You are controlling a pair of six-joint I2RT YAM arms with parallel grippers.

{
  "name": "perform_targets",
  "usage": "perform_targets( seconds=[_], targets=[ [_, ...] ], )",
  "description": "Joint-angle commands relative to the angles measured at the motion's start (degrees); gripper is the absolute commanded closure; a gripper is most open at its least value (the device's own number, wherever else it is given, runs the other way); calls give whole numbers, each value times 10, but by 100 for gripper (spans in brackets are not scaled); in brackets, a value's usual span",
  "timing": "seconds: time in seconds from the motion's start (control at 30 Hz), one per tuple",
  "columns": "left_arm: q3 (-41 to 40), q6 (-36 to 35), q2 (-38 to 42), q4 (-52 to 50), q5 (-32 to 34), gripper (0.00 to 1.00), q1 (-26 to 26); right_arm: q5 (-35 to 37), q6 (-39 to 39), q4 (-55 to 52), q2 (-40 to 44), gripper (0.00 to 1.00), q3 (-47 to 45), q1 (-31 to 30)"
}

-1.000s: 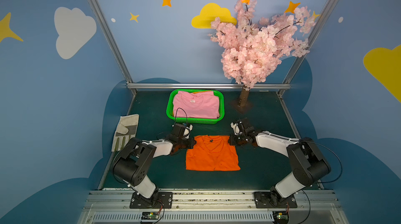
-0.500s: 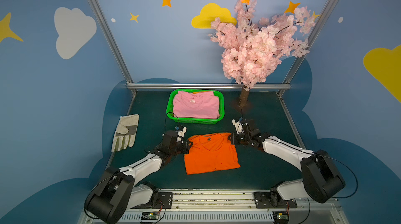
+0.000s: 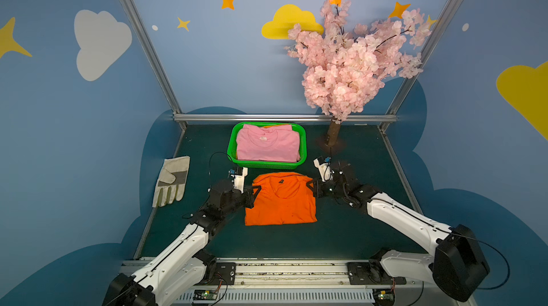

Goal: Put the folded t-shirts into the basket
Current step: Pick up the T-shirt from the center of the board.

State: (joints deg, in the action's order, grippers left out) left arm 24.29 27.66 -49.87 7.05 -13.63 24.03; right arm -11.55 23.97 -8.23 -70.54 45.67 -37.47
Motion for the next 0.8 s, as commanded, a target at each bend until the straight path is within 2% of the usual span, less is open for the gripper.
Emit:
perform_targets(
  seconds=[0.0,0.23,0.43,0.5,0.77],
  targets=[
    [45,-5,24,-33,8,98,1,26,-2,-29,32,100,52,-14],
    [132,-20,-3,-68,24,97,-12,65,2,-37,37,100,111,-29],
    [230,-35,-69,-70,15,97,-63,123,-33,11,12,100,161,-30],
    [267,-42,-100,-70,11,98,-81,142,-44,41,-6,100,182,-29],
    [414,-67,-240,-84,-3,98,-156,175,-91,37,-139,100,350,-10]
  ],
)
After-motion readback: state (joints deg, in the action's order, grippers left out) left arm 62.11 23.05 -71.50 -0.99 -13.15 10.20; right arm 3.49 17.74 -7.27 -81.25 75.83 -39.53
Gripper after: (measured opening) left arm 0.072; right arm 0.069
